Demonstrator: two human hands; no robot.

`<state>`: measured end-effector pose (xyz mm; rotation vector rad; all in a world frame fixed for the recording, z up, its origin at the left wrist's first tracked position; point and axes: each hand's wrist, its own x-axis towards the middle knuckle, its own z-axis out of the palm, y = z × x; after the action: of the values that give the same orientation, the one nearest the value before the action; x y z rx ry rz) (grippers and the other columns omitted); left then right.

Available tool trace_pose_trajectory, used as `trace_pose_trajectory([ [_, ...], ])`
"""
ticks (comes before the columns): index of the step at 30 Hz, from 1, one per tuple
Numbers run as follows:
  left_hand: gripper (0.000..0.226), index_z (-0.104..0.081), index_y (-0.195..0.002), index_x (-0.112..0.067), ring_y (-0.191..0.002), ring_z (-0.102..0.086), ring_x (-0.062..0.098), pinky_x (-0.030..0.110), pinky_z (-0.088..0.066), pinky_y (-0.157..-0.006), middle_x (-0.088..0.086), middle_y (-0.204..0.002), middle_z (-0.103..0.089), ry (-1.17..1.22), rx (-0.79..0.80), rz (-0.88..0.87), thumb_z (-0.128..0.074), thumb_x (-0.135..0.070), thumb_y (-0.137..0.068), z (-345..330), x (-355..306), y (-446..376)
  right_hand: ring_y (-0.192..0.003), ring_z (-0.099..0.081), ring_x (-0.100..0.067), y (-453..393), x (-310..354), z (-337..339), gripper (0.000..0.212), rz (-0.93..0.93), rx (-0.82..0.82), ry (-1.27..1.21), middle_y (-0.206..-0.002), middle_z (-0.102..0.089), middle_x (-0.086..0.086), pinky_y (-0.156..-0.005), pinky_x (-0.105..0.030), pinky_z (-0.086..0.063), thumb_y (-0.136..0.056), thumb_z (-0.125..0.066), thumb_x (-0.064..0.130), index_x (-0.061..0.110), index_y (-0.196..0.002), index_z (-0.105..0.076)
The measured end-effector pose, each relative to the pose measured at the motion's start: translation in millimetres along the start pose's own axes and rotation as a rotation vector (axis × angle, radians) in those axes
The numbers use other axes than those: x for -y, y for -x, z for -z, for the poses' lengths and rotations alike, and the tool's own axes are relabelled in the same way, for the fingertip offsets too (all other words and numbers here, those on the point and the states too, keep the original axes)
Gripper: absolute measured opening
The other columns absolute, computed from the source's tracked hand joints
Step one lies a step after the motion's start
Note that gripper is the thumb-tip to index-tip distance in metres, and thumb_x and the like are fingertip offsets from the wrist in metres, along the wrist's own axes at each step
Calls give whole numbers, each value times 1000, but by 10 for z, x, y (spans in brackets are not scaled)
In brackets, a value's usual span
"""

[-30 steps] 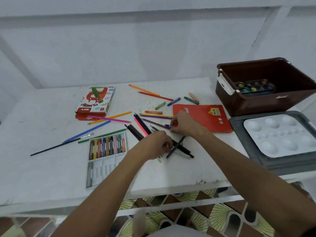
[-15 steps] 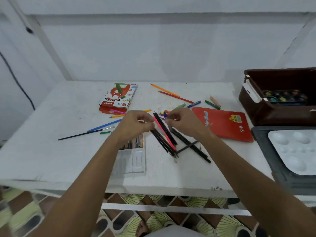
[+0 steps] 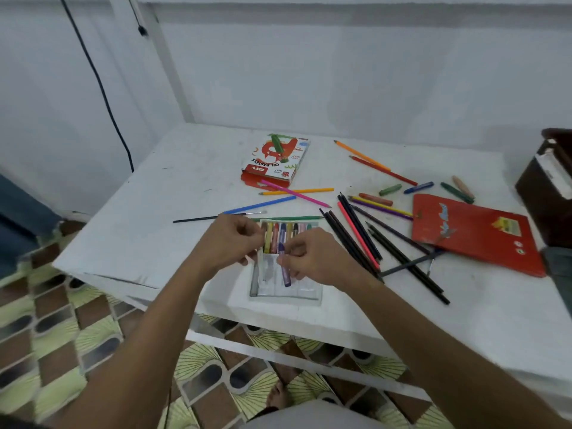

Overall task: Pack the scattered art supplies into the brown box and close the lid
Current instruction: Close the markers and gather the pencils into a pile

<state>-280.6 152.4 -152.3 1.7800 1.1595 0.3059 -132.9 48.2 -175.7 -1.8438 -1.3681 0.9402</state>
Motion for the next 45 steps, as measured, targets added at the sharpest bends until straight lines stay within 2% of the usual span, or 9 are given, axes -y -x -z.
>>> trace_pose_trajectory([
  [7,9,-67,-90,-17,-64,-70,14,27,-57,-56,1,-75,-72,-156,60,-42,-68,-15,-82,-13,246,-27,-63,-65,-31,-66,63,-284,24,-62,-97,20,-62,-65,-15,-62,-44,-57,-82,-70,23,14,-61,-65],
  [9,10,-67,-91,-16,-63,-69,14,26,-57,-55,1,-75,-72,-178,83,-71,-71,-17,-82,-23,280,-28,-66,-66,-28,-60,70,-334,12,-83,-115,1,-65,-66,-13,-66,-43,-57,-81,-72,23,14,-74,-70],
  [14,6,-69,-88,-19,-62,-66,11,29,-58,-62,-4,-74,-70,-237,79,-139,-71,-21,-83,-1,375,-22,-68,-65,-20,-39,55,-362,40,-118,-140,21,-68,-64,-4,-71,-33,-56,-83,-71,27,1,-114,-65],
  [17,7,-69,-89,-27,-67,-61,3,19,-49,-62,-12,-76,-66,-315,74,-186,-71,-28,-83,53,436,24,-61,-60,-8,6,28,-369,39,-100,-117,93,-68,-64,3,-58,-12,-45,-86,-67,24,9,-121,-62],
  [19,7,-70,-89,-30,-65,-59,0,12,-42,-60,-14,-76,-65,-325,114,-216,-71,-29,-83,59,473,67,-61,-58,-6,50,14,-394,38,-70,-88,110,-73,-65,2,-58,-9,-44,-87,-65,20,13,-124,-61],
  [22,16,-72,-96,-30,-65,-57,3,17,-45,-62,-11,-80,-65,-337,178,-254,-74,-34,-80,27,515,101,-57,-51,-1,86,19,-433,37,-40,-75,158,-69,-59,7,-55,-6,-37,-88,-65,22,16,-124,-62],
  [28,25,-71,-106,-29,-74,-55,3,16,-43,-66,-8,-88,-62,-370,153,-285,-72,-36,-82,2,563,102,-65,-43,-4,73,20,-439,41,7,-36,257,-74,-43,11,-70,-20,-36,-89,-62,24,20,-129,-57],
  [37,29,-68,-115,-24,-69,-48,2,8,-33,-62,-5,-87,-58,-420,111,-332,-67,-31,-86,-68,576,142,-73,-45,-10,113,47,-420,38,42,-2,281,-80,-41,8,-72,-22,-38,-88,-64,23,17,-125,-59],
  [45,59,-59,-128,-26,-83,-60,5,16,-47,-68,-13,-101,-55,-419,304,-307,-77,-42,-74,51,593,140,-74,-50,-14,107,36,-347,46,21,41,199,-90,-52,-2,-70,-25,-47,-83,-70,23,22,-127,-58],
])
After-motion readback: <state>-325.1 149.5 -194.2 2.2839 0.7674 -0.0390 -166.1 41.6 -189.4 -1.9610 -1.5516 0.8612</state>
